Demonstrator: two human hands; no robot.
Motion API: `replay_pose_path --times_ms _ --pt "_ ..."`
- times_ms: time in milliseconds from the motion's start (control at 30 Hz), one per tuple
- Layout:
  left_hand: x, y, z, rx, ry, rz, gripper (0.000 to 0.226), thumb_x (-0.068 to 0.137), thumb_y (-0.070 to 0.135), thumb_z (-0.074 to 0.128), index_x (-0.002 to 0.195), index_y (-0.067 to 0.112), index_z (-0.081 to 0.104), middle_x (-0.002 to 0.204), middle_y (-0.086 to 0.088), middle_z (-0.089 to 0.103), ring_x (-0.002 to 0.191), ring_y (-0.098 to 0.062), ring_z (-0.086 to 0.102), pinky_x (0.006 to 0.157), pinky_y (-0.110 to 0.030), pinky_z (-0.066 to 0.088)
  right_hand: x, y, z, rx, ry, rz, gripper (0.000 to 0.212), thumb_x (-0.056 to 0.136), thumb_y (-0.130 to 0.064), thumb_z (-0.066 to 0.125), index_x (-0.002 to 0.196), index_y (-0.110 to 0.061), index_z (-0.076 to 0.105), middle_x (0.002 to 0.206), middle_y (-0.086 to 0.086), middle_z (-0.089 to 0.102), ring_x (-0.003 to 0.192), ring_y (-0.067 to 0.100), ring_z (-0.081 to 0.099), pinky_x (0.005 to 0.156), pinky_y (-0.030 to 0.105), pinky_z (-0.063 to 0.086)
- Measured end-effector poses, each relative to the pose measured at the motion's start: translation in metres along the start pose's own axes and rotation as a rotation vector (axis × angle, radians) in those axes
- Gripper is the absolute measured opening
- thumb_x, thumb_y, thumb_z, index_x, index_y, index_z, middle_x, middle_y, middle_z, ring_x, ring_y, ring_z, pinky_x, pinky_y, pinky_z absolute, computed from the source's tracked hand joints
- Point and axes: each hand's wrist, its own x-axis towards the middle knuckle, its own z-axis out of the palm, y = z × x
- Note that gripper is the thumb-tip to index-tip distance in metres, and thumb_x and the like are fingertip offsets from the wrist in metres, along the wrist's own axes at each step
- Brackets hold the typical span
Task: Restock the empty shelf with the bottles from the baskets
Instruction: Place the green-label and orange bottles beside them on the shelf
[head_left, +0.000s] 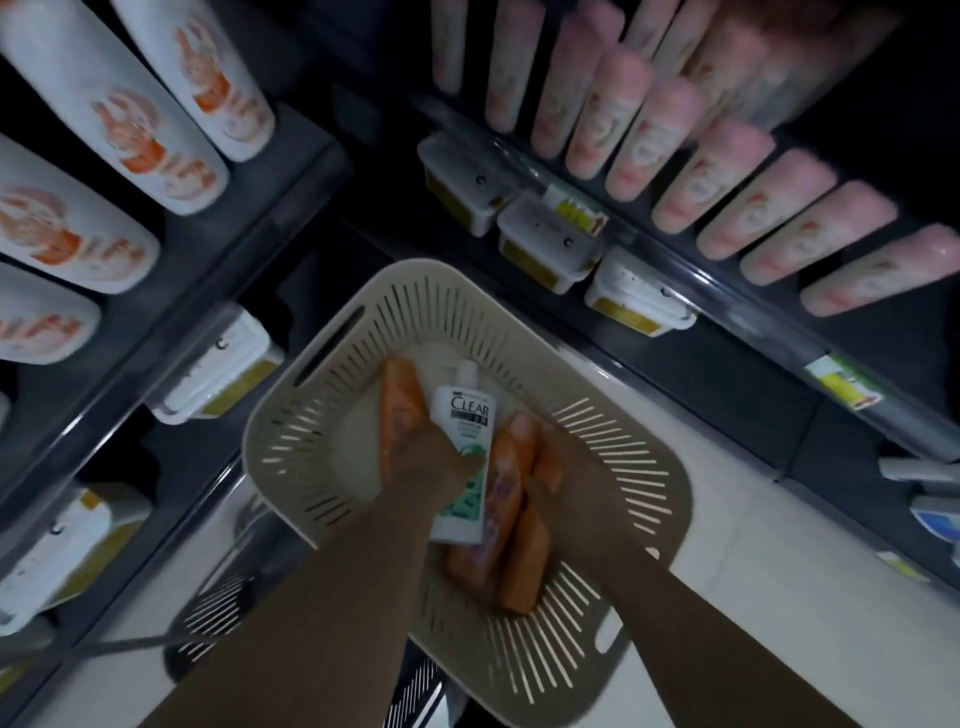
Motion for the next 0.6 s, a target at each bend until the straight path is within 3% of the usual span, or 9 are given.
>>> replay_pose_path --times_ms 67,200,267,300,367,467,500,600 --pt "0.008 -0.004 0.008 0.027 0.022 -0.001 0.076 0.077 0.017 0.08 0.14 0.003 0.04 0.121 -0.01 0.06 0.11 -0.027 0.06 0.096 -0.039 0.049 0.003 0.006 0.005 0.028 -0.021 0.02 0.035 0.094 -0.052 0.044 0.123 -0.036 0.052 0.118 -0.008 0.061 0.109 0.013 0.059 0.098 0.041 0.047" --pt "0.018 -0.006 0.011 0.084 -0.011 -0.013 0.062 0.068 0.027 0.087 0.12 0.01 0.056 0.114 -0.007 0.067 0.103 -0.023 0.064 0.088 -0.035 0.051 0.006 0.015 0.005 0.084 -0.04 0.01 0.035 0.096 -0.039 0.053 0.127 -0.024 0.055 0.125 -0.001 0.06 0.116 0.017 0.057 0.104 0.039 0.042" --pt "0.021 -0.008 0.008 0.077 -0.04 -0.024 0.061 0.066 0.025 0.088 0.117 0.01 0.058 0.115 -0.009 0.067 0.104 -0.024 0.064 0.087 -0.034 0.051 0.007 0.022 0.007 0.038 -0.058 0.036 0.036 0.097 -0.037 0.052 0.13 -0.023 0.052 0.128 -0.002 0.058 0.113 0.012 0.055 0.099 0.021 0.04" --pt "0.023 -0.009 0.006 0.063 -0.047 -0.027 0.062 0.066 0.023 0.088 0.118 0.009 0.058 0.116 -0.009 0.067 0.103 -0.024 0.064 0.087 -0.034 0.051 0.006 0.026 0.01 0.058 -0.075 0.081 0.033 0.098 -0.036 0.052 0.129 -0.023 0.052 0.126 -0.002 0.058 0.107 0.008 0.054 0.089 0.008 0.035" --pt "0.022 -0.011 0.004 0.056 -0.055 -0.022 0.064 0.065 0.021 0.088 0.12 0.01 0.057 0.115 -0.008 0.067 0.096 -0.021 0.063 0.083 -0.032 0.05 0.005 0.027 0.012 0.138 -0.09 0.15 0.031 0.098 -0.034 0.052 0.125 -0.018 0.055 0.122 0.001 0.06 0.1 0.007 0.053 0.078 0.001 0.03" --pt "0.019 -0.015 0.002 0.069 -0.081 -0.016 0.052 0.067 0.024 0.087 0.109 0.015 0.058 0.109 -0.004 0.067 0.085 -0.015 0.059 0.077 -0.029 0.046 -0.001 0.025 0.013 0.208 -0.045 0.129 0.065 0.084 -0.061 0.034 0.122 -0.014 0.058 0.107 -0.003 0.059 0.095 0.008 0.054 0.07 0.005 0.034" --pt "0.02 -0.017 0.002 0.044 -0.095 -0.033 0.047 0.065 0.024 0.088 0.102 0.015 0.06 0.107 -0.003 0.069 0.086 -0.015 0.061 0.079 -0.029 0.049 -0.002 0.025 0.014 0.219 -0.048 0.146 0.066 0.084 -0.062 0.035 0.122 -0.014 0.058 0.108 -0.004 0.058 0.094 0.006 0.052 0.065 0.005 0.033" --pt "0.019 -0.02 -0.005 -0.153 -0.161 -0.142 0.043 0.056 0.018 0.092 0.09 0.013 0.067 0.096 -0.008 0.074 0.083 -0.023 0.071 0.085 -0.042 0.057 0.0 0.028 0.02 0.192 -0.075 0.207 0.03 0.1 -0.031 0.049 0.125 -0.015 0.056 0.12 0.001 0.059 0.095 0.004 0.049 0.068 -0.001 0.031"
